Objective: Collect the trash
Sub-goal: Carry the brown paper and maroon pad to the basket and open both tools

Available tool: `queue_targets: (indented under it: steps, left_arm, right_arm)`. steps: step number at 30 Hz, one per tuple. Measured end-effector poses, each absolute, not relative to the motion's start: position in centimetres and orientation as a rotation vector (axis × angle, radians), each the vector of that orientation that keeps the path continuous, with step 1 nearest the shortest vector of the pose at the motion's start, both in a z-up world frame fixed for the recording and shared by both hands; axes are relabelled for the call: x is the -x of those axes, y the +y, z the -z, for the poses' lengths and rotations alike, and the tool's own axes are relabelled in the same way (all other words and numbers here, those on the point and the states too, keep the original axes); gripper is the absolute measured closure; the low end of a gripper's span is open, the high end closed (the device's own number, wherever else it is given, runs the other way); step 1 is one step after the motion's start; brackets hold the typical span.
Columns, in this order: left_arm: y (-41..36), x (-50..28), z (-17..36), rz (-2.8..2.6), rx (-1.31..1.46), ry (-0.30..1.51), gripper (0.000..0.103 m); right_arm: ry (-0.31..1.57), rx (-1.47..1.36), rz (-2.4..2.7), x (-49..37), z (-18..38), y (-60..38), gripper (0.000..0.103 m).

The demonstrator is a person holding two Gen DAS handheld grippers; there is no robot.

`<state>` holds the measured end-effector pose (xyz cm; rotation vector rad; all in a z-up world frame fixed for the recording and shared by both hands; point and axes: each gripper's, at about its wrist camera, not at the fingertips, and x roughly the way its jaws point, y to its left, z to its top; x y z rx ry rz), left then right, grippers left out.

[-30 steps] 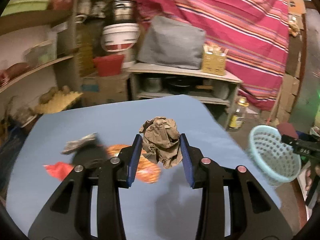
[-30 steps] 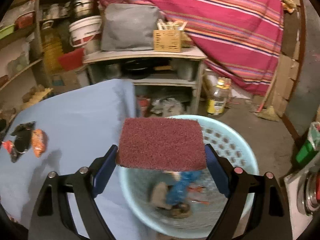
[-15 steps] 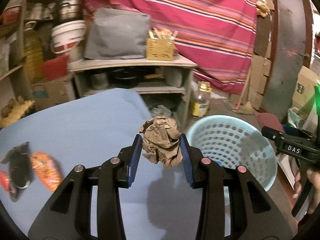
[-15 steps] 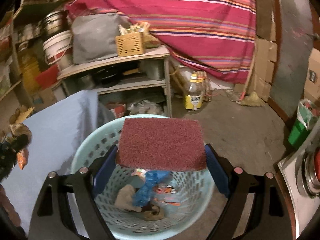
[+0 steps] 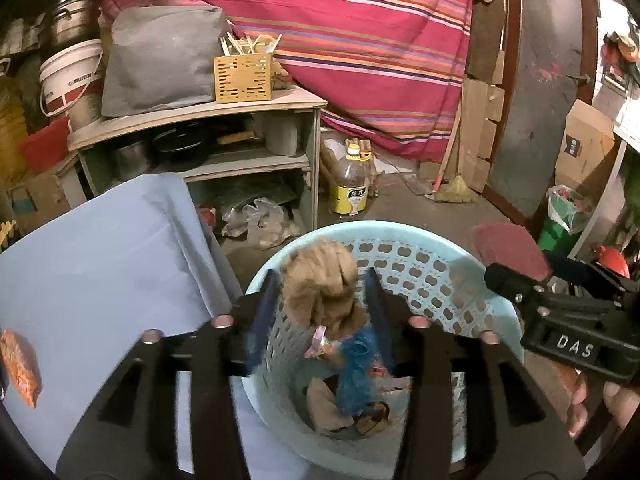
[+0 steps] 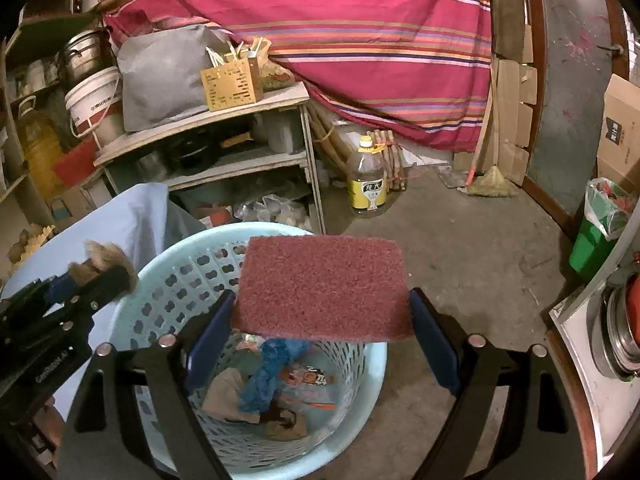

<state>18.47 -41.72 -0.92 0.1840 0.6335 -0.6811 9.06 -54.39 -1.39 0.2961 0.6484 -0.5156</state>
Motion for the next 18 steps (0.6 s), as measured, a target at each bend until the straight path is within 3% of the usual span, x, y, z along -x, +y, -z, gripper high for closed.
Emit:
queue_targets:
  steps: [1,2,6,10,18]
  left_arm:
    - [-41.6,-18.6,0.8,0.668,-0.181,0.632,0.03]
    - [-41.3,-18.7,0.6,0.659,-0.17,0.624,0.022]
    - [-39.7,-19.0,-0.1,0.635,-0.151,0.611,0.018]
    - [-36.9,-19.0,-0.9,0.58,-0.14,0.582,0.006]
    - [-30.5,-19.2,-2.2,0.488,-0.117,0.556,0.006]
  right_arm:
    - [0.653,-0.298,0.516,-9.2,1.5,-54.4,0.019]
    - [0.656,-0.298,0.517,-9.2,1.6,-54.4,0.019]
    - [0.657,-0.297,0.511,-9.5,1.6,-54.1,0.019]
    - [0.652,-0.288,0.494,-10.1,1.4,-53.1,0.019]
    - [0.663,-0.295,0.482,-12.9,1.5,-51.0,0.017]
